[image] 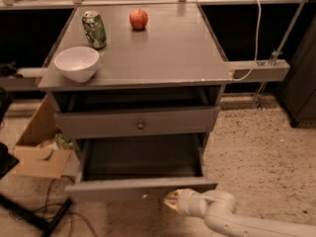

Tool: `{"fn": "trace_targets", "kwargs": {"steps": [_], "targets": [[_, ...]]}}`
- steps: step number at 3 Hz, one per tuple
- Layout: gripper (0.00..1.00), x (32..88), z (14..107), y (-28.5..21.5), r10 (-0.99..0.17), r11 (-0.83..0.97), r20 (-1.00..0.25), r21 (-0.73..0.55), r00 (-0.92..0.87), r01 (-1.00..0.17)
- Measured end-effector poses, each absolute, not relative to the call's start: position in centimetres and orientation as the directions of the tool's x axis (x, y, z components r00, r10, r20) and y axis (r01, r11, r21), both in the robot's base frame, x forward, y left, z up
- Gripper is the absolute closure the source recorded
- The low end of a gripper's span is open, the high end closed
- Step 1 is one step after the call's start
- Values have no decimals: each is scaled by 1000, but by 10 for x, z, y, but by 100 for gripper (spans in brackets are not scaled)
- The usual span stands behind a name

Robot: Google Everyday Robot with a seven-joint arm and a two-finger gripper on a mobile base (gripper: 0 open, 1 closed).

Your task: Close middle drawer

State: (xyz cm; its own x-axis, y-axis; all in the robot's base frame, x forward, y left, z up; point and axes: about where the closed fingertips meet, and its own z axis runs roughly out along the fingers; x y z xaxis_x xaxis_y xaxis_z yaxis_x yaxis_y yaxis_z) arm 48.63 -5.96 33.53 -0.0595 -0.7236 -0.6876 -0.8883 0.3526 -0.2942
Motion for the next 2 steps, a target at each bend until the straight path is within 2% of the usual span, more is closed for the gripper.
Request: {"fn": "trace_targets", "kwargs": {"steps": [1,2], "targets": [[100,485,335,-60,-724,353,-688,-294,-60,-888],[100,564,386,-46,-723,331,-689,-411,52,-849]]}}
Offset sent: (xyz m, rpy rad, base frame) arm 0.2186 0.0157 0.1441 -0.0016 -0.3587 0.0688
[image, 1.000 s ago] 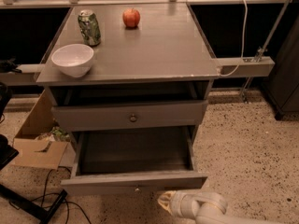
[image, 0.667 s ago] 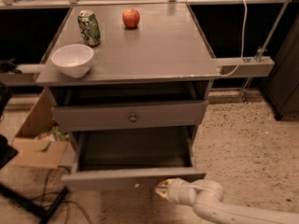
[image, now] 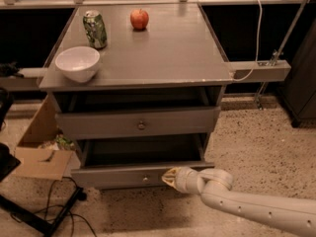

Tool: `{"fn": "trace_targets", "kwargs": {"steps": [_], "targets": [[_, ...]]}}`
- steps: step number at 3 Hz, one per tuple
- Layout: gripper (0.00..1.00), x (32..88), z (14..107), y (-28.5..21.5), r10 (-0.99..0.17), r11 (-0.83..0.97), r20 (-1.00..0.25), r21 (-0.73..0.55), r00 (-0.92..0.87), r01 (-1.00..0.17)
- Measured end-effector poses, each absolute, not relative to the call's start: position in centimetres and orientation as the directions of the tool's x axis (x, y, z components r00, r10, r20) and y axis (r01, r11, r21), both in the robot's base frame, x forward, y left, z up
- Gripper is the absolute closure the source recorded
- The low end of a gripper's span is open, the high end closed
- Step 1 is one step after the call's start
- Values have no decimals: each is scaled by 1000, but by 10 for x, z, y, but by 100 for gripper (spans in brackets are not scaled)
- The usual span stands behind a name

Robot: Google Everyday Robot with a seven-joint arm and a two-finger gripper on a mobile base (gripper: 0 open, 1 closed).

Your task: Close middle drawer

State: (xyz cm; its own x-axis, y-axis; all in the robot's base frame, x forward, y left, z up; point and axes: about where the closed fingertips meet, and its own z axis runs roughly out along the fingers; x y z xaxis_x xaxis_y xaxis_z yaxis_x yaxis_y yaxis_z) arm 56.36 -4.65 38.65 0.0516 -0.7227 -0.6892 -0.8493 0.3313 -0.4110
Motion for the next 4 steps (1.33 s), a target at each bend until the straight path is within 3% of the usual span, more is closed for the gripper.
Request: {"fn": "trace_targets", "kwargs": {"steps": [1,2,3,4], "targets": [[100,561,386,-46,-723,331,-689,-411,52,-849],[100,607,414,-36,-720,317,-685,-469,113,-824],[84,617,417,-23,-718,292,-681,-483,145,-826],[60,617,416,-24,-718,293,-681,-483,143,-825]]}}
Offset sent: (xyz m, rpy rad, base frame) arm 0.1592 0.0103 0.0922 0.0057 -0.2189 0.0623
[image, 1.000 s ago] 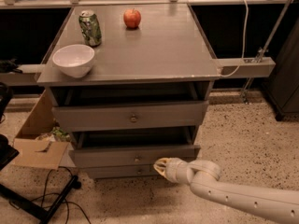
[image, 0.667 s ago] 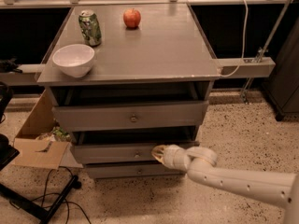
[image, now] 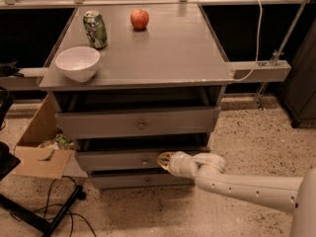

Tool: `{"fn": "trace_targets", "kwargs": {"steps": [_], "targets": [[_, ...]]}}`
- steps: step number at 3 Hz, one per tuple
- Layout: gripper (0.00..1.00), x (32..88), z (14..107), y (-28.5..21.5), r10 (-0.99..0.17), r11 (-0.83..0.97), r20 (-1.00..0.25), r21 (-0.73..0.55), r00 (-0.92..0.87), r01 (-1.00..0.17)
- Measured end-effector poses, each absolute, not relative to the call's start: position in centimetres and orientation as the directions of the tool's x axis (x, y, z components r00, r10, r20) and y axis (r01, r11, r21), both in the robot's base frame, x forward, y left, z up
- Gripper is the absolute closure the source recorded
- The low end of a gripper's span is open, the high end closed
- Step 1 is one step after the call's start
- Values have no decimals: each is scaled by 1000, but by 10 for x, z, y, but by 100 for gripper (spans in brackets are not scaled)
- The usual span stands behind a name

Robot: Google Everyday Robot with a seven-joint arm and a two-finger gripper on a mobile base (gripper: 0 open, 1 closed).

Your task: Close middle drawer

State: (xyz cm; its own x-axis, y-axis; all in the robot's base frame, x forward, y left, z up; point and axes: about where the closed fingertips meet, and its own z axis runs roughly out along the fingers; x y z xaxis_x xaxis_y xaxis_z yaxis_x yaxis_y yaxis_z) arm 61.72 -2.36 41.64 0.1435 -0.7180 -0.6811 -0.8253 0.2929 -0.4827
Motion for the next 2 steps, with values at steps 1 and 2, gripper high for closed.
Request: {"fn": "trace_targets", "kwargs": {"steps": [1,2], "targets": [[36,617,416,-24,-718,293,-681,-483,144,-825],[14,617,416,-24,-718,293,-681,-483,144,-825]]}}
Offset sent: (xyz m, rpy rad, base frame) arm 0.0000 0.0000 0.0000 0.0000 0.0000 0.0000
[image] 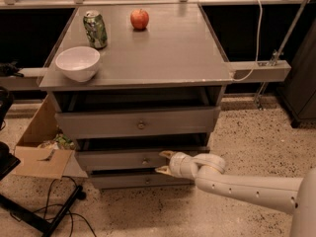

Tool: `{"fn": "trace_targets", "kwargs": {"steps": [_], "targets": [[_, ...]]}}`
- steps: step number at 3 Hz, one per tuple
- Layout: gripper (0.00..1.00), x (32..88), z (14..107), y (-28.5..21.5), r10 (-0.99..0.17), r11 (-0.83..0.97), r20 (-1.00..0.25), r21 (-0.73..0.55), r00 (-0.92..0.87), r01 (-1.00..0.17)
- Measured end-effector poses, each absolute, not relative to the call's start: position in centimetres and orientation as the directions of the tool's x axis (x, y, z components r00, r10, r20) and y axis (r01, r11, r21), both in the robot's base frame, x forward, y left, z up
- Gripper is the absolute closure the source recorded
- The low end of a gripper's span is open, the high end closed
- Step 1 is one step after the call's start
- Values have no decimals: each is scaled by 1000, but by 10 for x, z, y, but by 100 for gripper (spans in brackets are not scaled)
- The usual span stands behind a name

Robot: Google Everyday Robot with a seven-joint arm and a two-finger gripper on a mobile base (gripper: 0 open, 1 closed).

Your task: Close middle drawer

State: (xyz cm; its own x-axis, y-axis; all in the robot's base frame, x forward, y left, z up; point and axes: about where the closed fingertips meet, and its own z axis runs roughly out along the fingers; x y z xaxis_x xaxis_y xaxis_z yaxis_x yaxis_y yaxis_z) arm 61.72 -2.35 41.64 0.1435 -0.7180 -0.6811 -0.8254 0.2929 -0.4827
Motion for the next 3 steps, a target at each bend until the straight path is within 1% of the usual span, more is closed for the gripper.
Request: {"fn": "trace_targets", "kwargs": {"steps": [1,2,3], "targets": [[0,617,416,-23,-718,293,-681,-483,144,-825],[18,617,416,-23,-718,293,-681,-483,144,-825],[41,614,416,-23,-718,293,-681,-483,144,-825]]}}
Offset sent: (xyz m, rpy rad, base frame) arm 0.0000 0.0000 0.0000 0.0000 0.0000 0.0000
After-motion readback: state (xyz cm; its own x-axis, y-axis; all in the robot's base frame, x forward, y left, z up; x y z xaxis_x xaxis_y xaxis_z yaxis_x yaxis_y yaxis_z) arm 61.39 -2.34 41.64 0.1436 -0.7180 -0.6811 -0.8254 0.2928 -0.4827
